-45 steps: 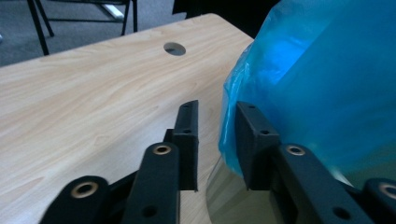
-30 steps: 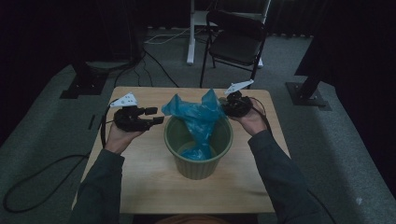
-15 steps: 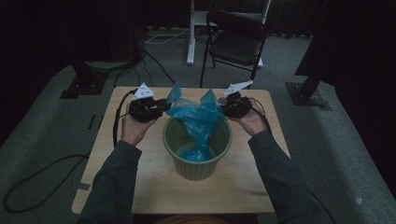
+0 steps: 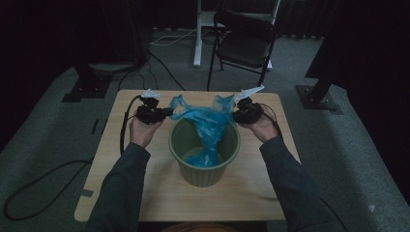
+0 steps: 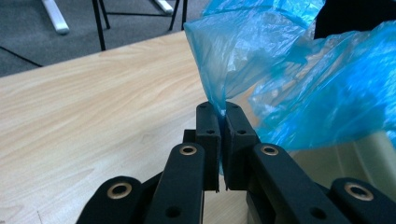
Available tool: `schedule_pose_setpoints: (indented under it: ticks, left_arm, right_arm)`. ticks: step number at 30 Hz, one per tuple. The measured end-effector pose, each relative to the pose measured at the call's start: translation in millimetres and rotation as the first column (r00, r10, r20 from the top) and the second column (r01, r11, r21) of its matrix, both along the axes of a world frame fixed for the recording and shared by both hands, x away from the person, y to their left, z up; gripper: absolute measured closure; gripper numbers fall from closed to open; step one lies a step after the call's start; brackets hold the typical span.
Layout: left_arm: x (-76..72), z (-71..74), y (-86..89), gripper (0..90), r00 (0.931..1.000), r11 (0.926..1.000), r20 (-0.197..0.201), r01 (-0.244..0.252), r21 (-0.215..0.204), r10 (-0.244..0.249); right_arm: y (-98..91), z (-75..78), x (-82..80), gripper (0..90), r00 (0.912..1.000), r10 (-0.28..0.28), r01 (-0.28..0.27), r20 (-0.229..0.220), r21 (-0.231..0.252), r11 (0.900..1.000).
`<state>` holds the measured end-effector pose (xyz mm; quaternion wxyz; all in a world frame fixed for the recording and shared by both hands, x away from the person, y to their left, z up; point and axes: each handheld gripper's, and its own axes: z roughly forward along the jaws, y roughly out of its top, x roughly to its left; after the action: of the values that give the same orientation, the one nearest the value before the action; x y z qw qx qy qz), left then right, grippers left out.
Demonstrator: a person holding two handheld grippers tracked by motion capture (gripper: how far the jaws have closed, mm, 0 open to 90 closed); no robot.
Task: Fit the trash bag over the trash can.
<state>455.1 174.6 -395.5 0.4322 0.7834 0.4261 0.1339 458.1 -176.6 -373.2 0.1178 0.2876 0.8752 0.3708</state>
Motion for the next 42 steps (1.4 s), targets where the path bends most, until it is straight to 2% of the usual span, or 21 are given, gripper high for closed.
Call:
schedule_pose_setpoints:
  ticks: [3, 4, 5, 8, 12, 18, 21, 25, 28, 32, 34, 37, 39, 42]
  left_arm:
    - [-0.3, 0.1, -0.3, 87.1, 1.0000, 1.0000, -0.001, 0.006, -0.006, -0.006]
    - [-1.1, 1.9, 0.0, 87.1, 0.9999, 0.9997, 0.003, 0.011, -0.021, -0.011]
    - [-1.3, 2.4, -0.1, 87.2, 0.9999, 0.9997, 0.004, 0.012, -0.023, -0.012]
    - [-2.4, 4.3, -1.0, 87.3, 0.9998, 0.9996, 0.010, 0.018, -0.023, -0.018]
    - [-2.5, 3.4, -0.7, 87.3, 0.9997, 0.9996, 0.005, 0.022, -0.017, -0.022]
    - [-3.0, 4.7, -0.5, 87.3, 0.9997, 0.9995, 0.007, 0.023, -0.021, -0.023]
    - [-2.4, 4.6, -1.3, 87.4, 0.9997, 0.9995, 0.006, 0.025, -0.021, -0.025]
    - [-2.2, 5.6, -2.0, 87.4, 0.9996, 0.9994, 0.009, 0.029, -0.018, -0.029]
    - [-2.7, 5.8, -0.9, 87.6, 0.9996, 0.9995, 0.010, 0.027, -0.017, -0.026]
    - [-3.0, 5.3, 1.9, 87.8, 0.9997, 0.9997, 0.010, 0.021, -0.016, -0.021]
    - [-3.0, 5.1, 2.7, 87.8, 0.9998, 0.9997, 0.009, 0.020, -0.017, -0.020]
    - [-3.6, 5.0, 3.7, 87.9, 0.9998, 0.9997, 0.008, 0.016, -0.019, -0.016]
    - [-3.5, 4.9, 4.1, 87.9, 0.9999, 0.9997, 0.007, 0.014, -0.017, -0.014]
    - [-3.0, 4.8, 5.0, 88.2, 0.9999, 0.9998, 0.009, 0.010, -0.019, -0.010]
  right_arm:
    - [-0.4, -1.6, 0.2, 89.7, 1.0000, 0.000, 0.000, -0.009, -0.003, 1.0000]
    - [-1.0, -1.8, 0.0, 88.5, 0.9999, -0.002, 0.002, -0.010, -0.002, 1.0000]
    - [-3.3, -0.9, -0.8, 81.4, 0.9999, -0.012, 0.012, 0.005, -0.001, 0.9999]
    - [-8.1, 1.4, -3.9, 72.7, 0.9993, -0.030, 0.030, 0.021, 0.000, 0.9996]
    - [-18.4, 8.0, -11.4, 65.5, 0.9970, -0.051, 0.050, 0.058, 0.019, 0.9986]
    - [-34.3, 21.9, -23.3, 61.7, 0.9899, -0.081, 0.076, 0.117, 0.049, 0.9959]
    - [-39.2, 26.0, -24.7, 61.5, 0.9889, -0.090, 0.083, 0.118, 0.063, 0.9945]
    - [-38.1, 24.2, -23.5, 63.9, 0.9905, -0.081, 0.076, 0.110, 0.053, 0.9957]
    - [-37.6, 22.2, -21.9, 63.6, 0.9887, -0.098, 0.093, 0.113, 0.051, 0.9944]
    - [-44.7, 24.7, -20.2, 60.4, 0.9824, -0.140, 0.128, 0.124, 0.101, 0.9867]
    - [-46.1, 25.7, -20.3, 60.0, 0.9806, -0.149, 0.136, 0.127, 0.109, 0.9847]
    - [-51.4, 28.6, -21.6, 57.0, 0.9734, -0.175, 0.157, 0.148, 0.123, 0.9798]
    - [-55.2, 30.3, -22.4, 55.4, 0.9686, -0.192, 0.169, 0.158, 0.149, 0.9744]
    - [-58.8, 32.1, -23.1, 53.1, 0.9702, -0.188, 0.162, 0.153, 0.169, 0.9722]
